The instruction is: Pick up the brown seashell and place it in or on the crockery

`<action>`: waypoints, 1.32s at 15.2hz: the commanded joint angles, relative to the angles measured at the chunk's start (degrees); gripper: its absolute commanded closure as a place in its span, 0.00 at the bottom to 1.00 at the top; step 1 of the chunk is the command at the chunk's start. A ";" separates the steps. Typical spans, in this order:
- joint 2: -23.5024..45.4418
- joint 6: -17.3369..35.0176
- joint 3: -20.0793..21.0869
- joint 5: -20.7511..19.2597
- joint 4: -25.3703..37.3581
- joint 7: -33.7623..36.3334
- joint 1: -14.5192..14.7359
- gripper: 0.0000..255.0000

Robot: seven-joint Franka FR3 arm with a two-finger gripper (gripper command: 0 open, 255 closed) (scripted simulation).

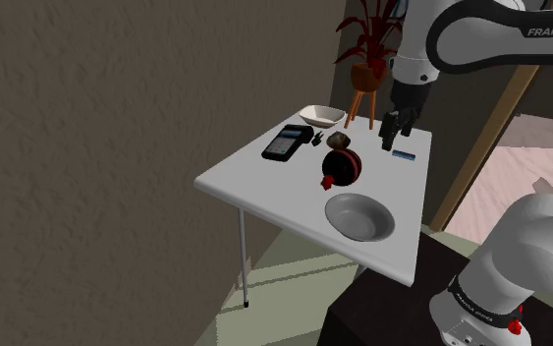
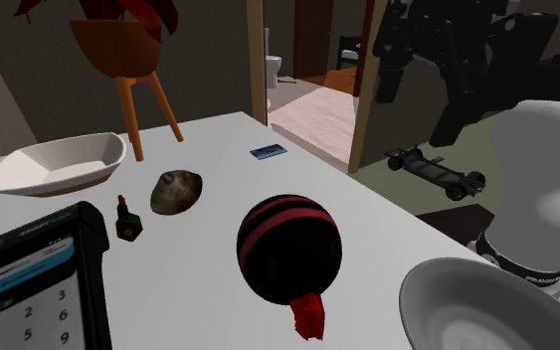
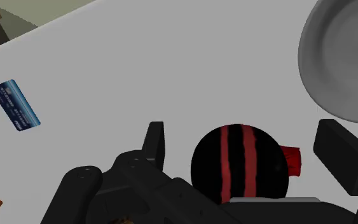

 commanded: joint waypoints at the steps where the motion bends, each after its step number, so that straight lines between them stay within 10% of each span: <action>1: 0.00 0.00 0.00 0.00 0.00 0.00 0.00 0.00; 20: 37.77 19.65 -13.73 2.23 21.77 -20.21 -2.62 0.00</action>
